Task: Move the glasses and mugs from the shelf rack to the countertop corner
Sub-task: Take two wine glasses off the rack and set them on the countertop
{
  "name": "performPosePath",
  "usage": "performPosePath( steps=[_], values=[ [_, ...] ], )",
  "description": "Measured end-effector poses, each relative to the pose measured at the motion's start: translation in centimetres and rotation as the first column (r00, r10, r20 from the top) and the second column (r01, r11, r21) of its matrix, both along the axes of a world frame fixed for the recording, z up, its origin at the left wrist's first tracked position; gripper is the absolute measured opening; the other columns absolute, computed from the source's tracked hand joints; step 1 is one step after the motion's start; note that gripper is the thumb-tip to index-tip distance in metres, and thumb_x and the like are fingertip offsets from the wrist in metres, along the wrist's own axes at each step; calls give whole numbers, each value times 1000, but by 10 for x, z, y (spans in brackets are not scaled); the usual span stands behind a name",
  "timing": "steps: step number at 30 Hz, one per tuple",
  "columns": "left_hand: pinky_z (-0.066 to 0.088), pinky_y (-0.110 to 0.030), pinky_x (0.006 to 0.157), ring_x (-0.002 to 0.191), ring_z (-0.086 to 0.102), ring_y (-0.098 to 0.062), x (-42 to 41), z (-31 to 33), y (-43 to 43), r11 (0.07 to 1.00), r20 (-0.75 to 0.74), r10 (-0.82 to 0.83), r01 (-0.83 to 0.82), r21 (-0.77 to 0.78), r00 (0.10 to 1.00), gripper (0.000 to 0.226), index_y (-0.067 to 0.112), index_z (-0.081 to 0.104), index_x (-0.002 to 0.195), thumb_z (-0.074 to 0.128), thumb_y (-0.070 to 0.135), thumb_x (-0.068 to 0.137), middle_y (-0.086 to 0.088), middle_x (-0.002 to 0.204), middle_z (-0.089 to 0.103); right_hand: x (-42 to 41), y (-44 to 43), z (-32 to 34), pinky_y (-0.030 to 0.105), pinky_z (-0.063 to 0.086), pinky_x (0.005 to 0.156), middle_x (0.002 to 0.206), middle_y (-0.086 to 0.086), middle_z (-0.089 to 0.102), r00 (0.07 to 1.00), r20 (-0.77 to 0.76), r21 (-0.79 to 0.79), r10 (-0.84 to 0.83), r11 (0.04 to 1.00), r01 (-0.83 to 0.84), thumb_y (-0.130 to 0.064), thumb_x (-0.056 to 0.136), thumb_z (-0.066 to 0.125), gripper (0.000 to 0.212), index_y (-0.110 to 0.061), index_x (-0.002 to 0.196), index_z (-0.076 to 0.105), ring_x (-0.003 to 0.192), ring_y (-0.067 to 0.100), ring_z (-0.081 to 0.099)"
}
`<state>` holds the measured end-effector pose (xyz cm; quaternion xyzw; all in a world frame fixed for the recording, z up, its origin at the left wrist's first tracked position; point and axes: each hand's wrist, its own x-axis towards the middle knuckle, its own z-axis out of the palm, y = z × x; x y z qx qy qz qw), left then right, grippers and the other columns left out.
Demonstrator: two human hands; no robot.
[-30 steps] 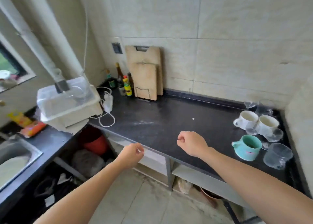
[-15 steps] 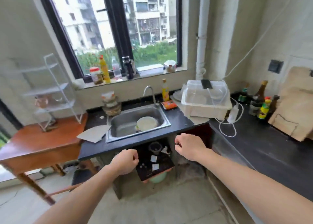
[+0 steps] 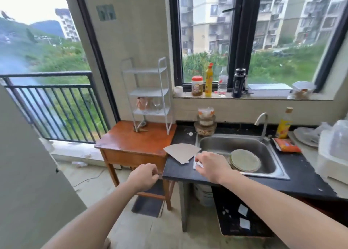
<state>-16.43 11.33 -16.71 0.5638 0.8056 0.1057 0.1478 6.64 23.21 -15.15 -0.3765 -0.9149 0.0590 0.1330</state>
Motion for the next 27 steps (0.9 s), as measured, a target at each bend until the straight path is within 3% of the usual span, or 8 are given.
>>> performPosePath(
  steps=[6, 12, 17, 22, 27],
  values=[
    [54, -34, 76, 84, 62, -16, -87, -2, 49, 989, 19, 145, -146, 24, 989, 9, 26, 62, 87, 53, 30, 86, 3, 93, 68, -105, 81, -9, 34, 48, 84, 119, 2, 67, 993, -20, -52, 114, 992, -115, -37, 90, 48, 36, -21, 119, 63, 104, 24, 64],
    [49, -27, 65, 75, 60, -10, -162, 0, 119, 961, 59, 265, -269, 67, 962, 6, 31, 58, 77, 57, 30, 83, 9, 79, 64, -196, 177, -6, 31, 41, 76, 115, -1, 68, 986, -55, -97, 159, 982, -163, -38, 89, 51, 34, -23, 118, 61, 104, 24, 64],
    [45, -24, 60, 70, 58, -8, -213, -6, 158, 940, 132, 318, -330, 86, 939, 7, 32, 58, 76, 58, 29, 82, 14, 70, 60, -259, 230, -6, 35, 49, 84, 113, 1, 69, 980, -77, -153, 181, 970, -191, -35, 91, 54, 36, -20, 124, 58, 100, 24, 65],
    [46, -27, 60, 66, 56, -11, -270, -21, 197, 936, 204, 328, -347, 65, 922, 7, 25, 62, 78, 58, 23, 83, 8, 70, 61, -313, 265, -20, 38, 53, 86, 113, 1, 67, 983, -98, -194, 157, 966, -173, -34, 92, 53, 41, -19, 131, 54, 99, 23, 64],
    [42, -22, 53, 60, 56, -7, -336, -31, 258, 961, 230, 244, -267, 77, 942, 9, 22, 65, 81, 58, 22, 86, 10, 63, 59, -368, 303, -42, 33, 49, 84, 111, -1, 66, 991, -135, -256, 25, 965, -59, -34, 90, 54, 46, -19, 134, 52, 99, 19, 63]
  ],
)
